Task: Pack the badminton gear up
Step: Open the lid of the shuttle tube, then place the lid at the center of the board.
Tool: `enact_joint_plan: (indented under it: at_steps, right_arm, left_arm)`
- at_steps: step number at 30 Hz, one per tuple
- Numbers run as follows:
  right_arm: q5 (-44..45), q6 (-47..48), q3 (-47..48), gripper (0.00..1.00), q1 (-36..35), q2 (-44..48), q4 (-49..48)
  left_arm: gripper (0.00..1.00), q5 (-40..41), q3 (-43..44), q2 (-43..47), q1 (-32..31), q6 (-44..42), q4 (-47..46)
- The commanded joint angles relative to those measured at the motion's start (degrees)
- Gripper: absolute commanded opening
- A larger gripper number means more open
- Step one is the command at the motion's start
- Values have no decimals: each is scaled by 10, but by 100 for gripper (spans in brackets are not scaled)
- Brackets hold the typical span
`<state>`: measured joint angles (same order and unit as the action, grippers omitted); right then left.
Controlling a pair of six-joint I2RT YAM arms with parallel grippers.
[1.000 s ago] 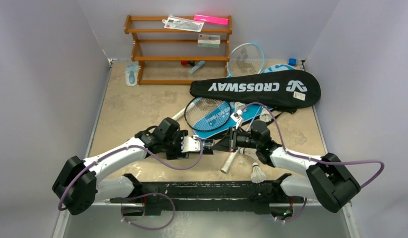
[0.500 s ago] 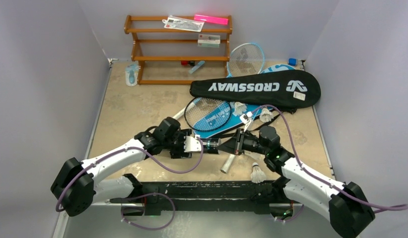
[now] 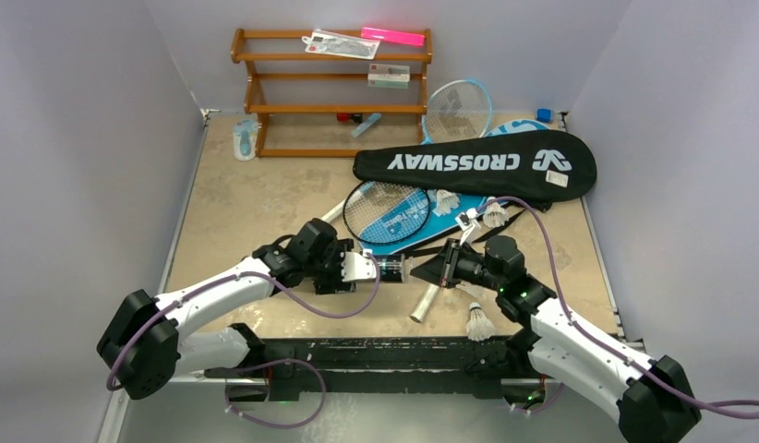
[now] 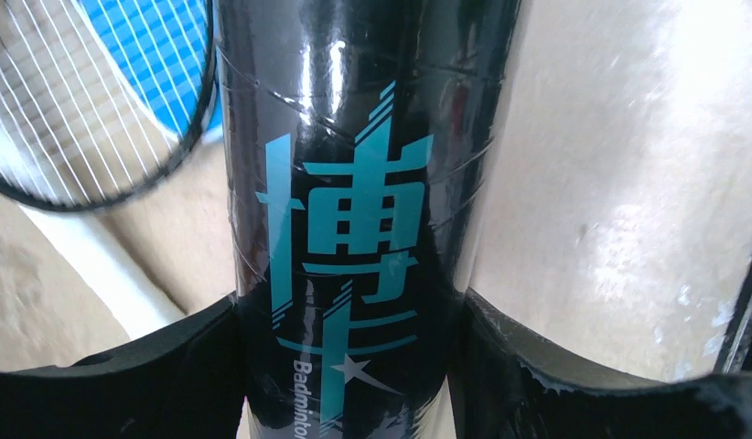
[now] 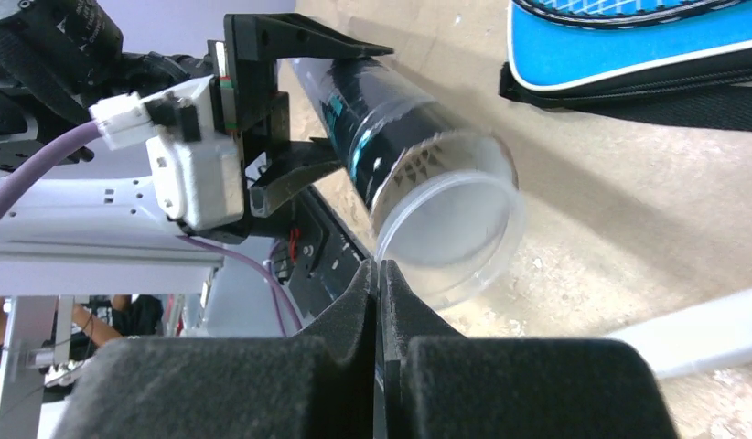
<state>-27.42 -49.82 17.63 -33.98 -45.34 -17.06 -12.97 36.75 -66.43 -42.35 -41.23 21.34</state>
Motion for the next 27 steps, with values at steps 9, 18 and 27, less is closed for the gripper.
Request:
enact_joint_plan:
  at_steps: [9, 18, 27]
  right_arm:
    - [22, 18, 21, 0, 6, -2, 31]
    - [148, 170, 163, 0, 6, -106, 221]
    - [128, 185, 191, 3, 4, -204, 225]
  left_arm:
    - [0, 65, -6, 6, 14, 15, 31]
    - [1, 61, 1, 5, 13, 3, 42]
    - [2, 61, -1, 38, 14, 4, 41]
